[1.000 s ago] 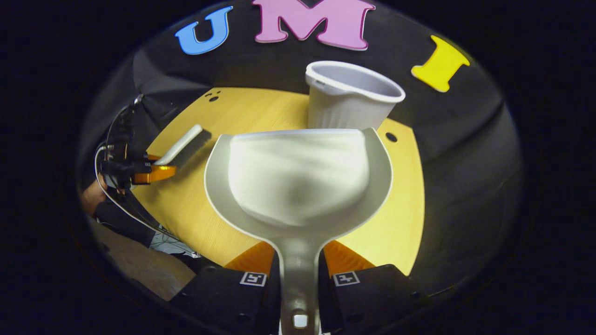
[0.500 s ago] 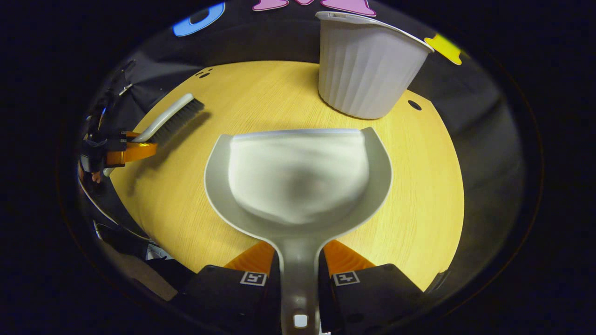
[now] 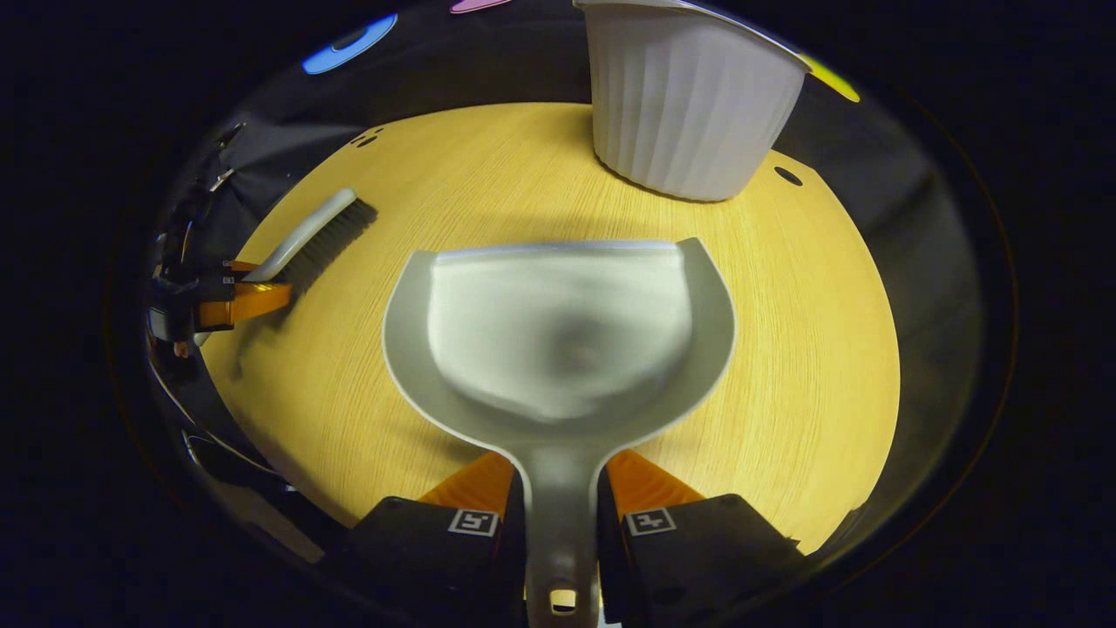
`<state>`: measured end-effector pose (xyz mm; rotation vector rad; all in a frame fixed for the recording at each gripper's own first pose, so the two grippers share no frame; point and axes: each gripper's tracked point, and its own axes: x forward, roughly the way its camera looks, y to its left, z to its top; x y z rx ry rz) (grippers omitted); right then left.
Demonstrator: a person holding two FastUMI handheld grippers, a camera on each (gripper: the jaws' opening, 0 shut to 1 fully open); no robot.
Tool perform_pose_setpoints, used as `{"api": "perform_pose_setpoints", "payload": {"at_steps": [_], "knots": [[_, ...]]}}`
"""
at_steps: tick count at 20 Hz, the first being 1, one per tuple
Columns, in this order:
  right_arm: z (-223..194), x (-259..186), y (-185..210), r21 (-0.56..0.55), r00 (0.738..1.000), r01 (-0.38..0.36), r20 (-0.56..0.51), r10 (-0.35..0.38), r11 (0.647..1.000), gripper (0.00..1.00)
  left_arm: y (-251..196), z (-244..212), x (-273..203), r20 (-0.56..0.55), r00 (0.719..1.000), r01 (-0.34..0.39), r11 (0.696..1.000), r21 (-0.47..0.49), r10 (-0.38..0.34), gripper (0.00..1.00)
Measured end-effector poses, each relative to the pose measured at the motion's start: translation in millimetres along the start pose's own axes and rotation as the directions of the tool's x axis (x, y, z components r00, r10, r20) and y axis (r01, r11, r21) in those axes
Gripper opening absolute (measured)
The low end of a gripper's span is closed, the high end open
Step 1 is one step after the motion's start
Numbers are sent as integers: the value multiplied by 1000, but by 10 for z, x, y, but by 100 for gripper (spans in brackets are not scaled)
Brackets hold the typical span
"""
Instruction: Pick up the small broom and dustpan from the desktop, sweep the trash into the dustpan with the broom, and then empty the trash into the garbage bin.
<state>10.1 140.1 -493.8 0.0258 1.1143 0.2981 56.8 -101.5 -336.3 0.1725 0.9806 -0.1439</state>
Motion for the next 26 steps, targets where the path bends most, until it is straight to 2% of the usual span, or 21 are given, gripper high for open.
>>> {"api": "perform_pose_setpoints", "payload": {"at_steps": [2,3,4,5,6,9,10,11,12,13,14,15,16,18,20,21,22,23,26], "knots": [[-7,3,35,-1,1000,-6,0,6,1000,40,8,-9,5,-7,1000,-4,1000,0,4,27],[-16,-3,57,-7,1000,-12,0,12,1000,40,16,-9,-14,-4,1000,2,1000,-1,-2,35],[-31,-28,81,-10,1000,-21,-5,21,1000,41,16,-2,-36,-1,1000,8,1000,3,-8,24],[-52,-39,99,-14,1000,-27,-11,27,1000,42,0,-14,-32,2,1000,9,1000,5,-9,25],[-60,-66,101,-16,999,-31,-12,31,999,46,5,-16,-62,6,1000,9,1000,5,-9,33],[-48,-259,112,-18,999,-43,14,43,999,47,71,-69,-222,21,1000,-19,1000,-5,19,38],[-23,-371,113,-18,998,-48,32,48,999,47,98,-85,-315,24,999,-36,999,-12,36,41],[14,-490,114,-17,997,-52,61,53,998,47,119,-82,-399,36,998,-47,999,-18,47,50],[52,-613,119,-16,995,-58,84,59,998,47,113,-63,-503,56,997,-48,998,-29,50,45],[105,-743,127,-12,992,-62,112,63,998,47,91,-15,-644,88,995,-48,998,-39,51,44],[195,-861,143,-7,986,-70,148,70,998,47,62,67,-793,131,990,-46,998,-49,52,38],[262,-1003,147,-6,980,-72,184,72,997,47,47,147,-923,168,984,-44,997,-56,53,45],[381,-1134,162,-15,971,-69,228,71,998,47,24,286,-1083,218,974,-43,997,-67,57,45],[708,-1422,170,-64,935,-50,347,69,997,47,-16,604,-1404,322,944,-40,995,-87,66,45],[1087,-1755,200,-105,878,-28,473,74,994,47,-56,1006,-1746,439,896,-30,995,-92,67,44],[1243,-1924,252,-118,852,-20,518,79,993,47,-88,1213,-1934,497,866,-15,996,-91,58,44],[1441,-2095,258,-128,821,-6,566,79,992,38,-141,1454,-2143,554,831,-4,996,-91,54,44],[1582,-2234,261,-131,794,-3,603,82,991,47,-191,1608,-2316,600,798,4,996,-91,52,45],[1877,-2802,251,-116,700,-17,707,94,993,44,-270,2043,-2829,714,698,12,996,-89,55,44]]}}
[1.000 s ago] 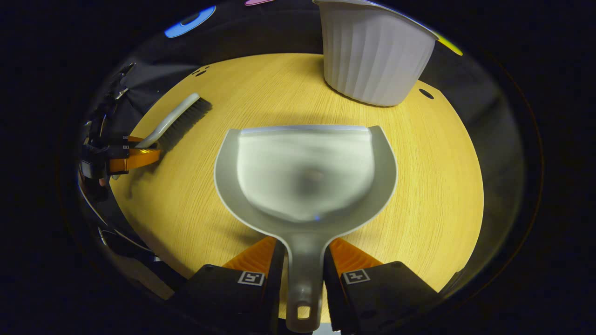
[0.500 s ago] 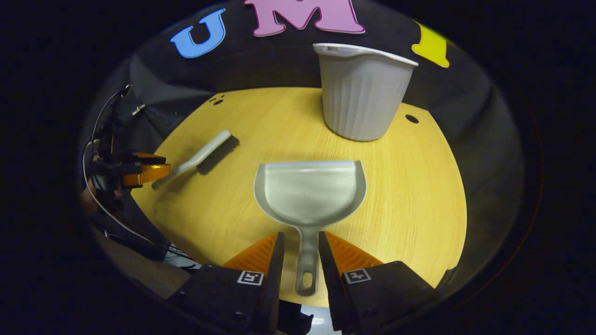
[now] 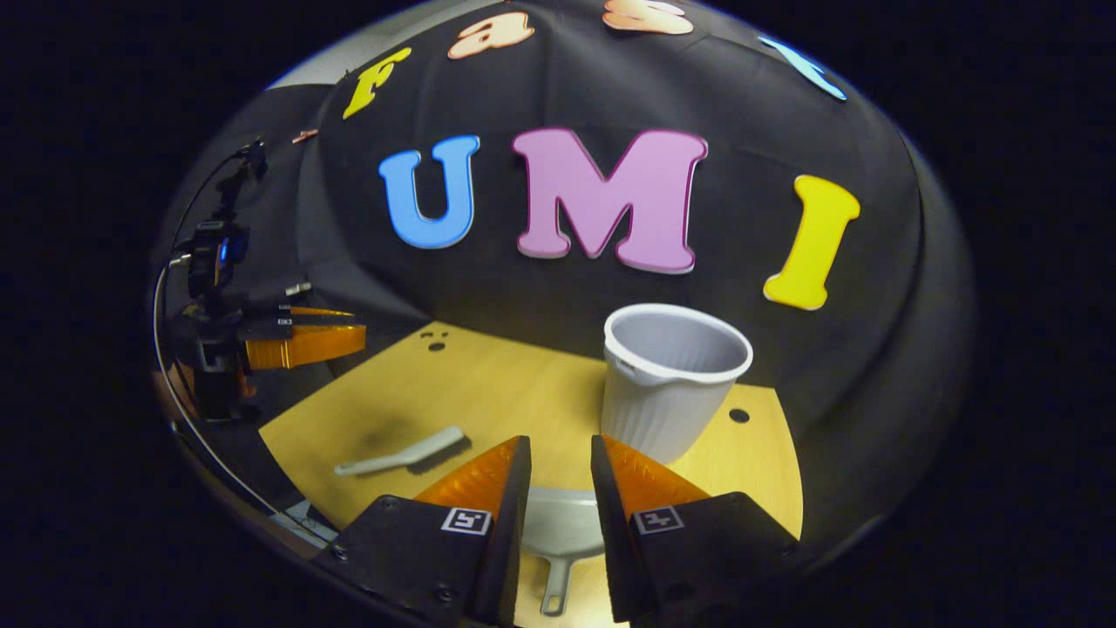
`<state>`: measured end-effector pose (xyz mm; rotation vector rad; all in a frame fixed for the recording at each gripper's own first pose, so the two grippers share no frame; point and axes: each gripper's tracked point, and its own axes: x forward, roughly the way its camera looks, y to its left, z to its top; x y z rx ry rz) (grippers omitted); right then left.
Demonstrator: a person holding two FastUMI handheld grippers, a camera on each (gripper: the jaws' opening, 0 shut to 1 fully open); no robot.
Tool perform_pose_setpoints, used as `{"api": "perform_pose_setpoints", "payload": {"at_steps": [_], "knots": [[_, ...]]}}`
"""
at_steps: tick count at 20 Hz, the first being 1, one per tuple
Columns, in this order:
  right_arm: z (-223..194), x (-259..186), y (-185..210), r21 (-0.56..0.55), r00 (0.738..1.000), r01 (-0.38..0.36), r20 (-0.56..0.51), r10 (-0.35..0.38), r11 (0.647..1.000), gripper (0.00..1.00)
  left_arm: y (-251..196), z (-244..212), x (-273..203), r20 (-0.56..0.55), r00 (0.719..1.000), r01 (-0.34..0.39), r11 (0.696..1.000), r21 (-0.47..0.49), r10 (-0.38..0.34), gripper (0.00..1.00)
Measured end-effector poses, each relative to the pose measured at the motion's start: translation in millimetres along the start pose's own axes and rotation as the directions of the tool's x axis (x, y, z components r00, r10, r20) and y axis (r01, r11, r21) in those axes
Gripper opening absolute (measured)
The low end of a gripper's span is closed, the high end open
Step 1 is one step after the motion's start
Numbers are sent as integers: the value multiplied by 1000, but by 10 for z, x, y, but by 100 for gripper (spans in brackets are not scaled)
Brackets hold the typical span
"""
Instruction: Pick up the small broom and dustpan from the desktop, sweep the trash into the dustpan with the broom, and then empty the trash into the garbage bin.
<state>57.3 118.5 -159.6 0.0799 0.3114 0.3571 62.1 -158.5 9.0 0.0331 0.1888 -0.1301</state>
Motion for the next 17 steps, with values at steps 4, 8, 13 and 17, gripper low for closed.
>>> {"api": "perform_pose_setpoints", "payload": {"at_steps": [4,8,13,17], "knots": [[658,-242,-102,4,982,44,184,-44,999,44,-101,467,-184,138,990,-12,999,31,7,45],[714,-213,-91,8,974,51,222,-52,999,48,-327,360,-271,113,993,25,999,30,-29,45],[695,-260,-78,27,977,55,207,-60,998,58,-343,261,-251,75,997,29,999,-15,-28,46],[654,-239,-76,25,981,64,180,-67,998,59,-233,270,-230,79,997,8,1000,5,-9,46]]}}
